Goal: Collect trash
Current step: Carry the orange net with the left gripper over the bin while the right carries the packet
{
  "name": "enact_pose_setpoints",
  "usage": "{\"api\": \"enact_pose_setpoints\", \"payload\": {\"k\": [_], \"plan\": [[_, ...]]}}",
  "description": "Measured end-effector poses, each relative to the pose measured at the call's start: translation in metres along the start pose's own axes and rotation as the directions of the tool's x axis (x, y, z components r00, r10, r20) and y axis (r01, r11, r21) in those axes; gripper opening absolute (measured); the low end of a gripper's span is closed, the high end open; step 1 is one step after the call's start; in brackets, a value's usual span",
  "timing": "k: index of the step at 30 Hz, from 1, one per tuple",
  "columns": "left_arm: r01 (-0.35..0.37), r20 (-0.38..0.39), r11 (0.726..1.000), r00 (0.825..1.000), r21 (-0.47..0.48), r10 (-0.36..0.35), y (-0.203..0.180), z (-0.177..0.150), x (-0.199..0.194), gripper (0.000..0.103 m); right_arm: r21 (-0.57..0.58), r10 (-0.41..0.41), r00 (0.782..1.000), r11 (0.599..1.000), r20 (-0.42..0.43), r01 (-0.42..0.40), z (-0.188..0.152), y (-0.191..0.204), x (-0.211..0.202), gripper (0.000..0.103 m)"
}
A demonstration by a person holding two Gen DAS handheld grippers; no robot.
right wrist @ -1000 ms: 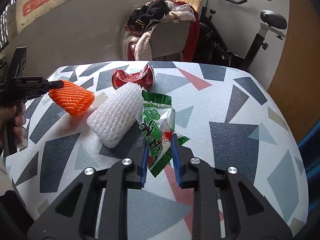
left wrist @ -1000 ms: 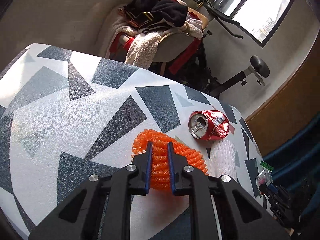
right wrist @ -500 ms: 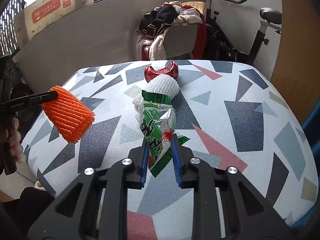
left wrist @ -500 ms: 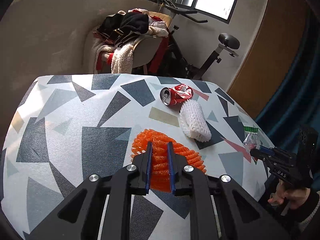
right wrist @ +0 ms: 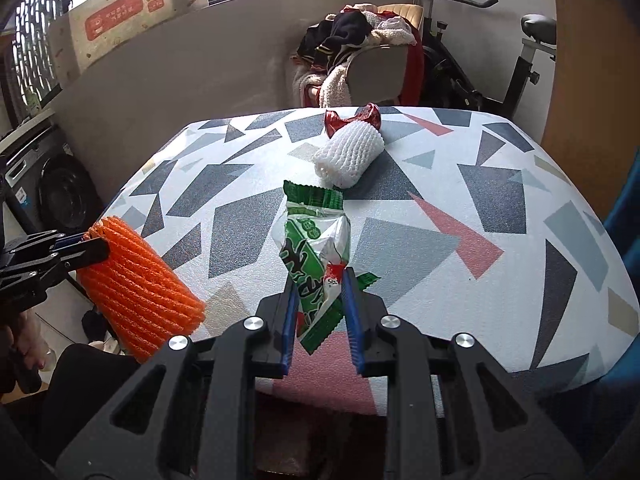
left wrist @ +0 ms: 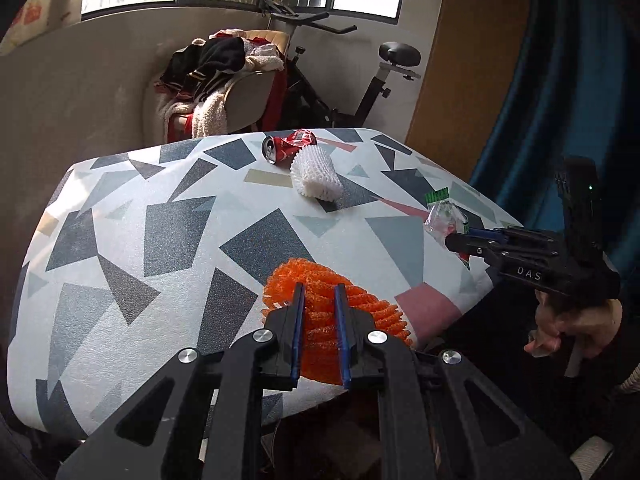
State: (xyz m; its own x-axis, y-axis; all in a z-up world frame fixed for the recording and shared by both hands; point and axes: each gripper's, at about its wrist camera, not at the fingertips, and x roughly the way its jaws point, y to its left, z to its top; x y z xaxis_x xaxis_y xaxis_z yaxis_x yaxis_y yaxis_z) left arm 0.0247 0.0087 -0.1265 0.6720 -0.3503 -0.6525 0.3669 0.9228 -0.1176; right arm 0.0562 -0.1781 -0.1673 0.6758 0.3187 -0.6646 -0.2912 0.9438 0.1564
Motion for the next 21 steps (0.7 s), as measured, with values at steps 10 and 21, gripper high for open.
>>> {"api": "enact_pose_setpoints", "payload": {"k": [10,21], "plan": [[-0.024,-0.048,0.999,0.998,0.040,0.026,-0.027,-0.064,-0.008,0.014,0.009,0.030,0.999,1.000,-0.018,-0.030,-0.036,0.016,-0.011,0.025],[0.021,-0.064,0.999,0.998,-0.028,-0.023,-0.023,-0.080,-0.007,0.046,0.013,0.056,0.997,0.998,-0.047,-0.056,-0.058,0.021,-0.011,0.025]]}}
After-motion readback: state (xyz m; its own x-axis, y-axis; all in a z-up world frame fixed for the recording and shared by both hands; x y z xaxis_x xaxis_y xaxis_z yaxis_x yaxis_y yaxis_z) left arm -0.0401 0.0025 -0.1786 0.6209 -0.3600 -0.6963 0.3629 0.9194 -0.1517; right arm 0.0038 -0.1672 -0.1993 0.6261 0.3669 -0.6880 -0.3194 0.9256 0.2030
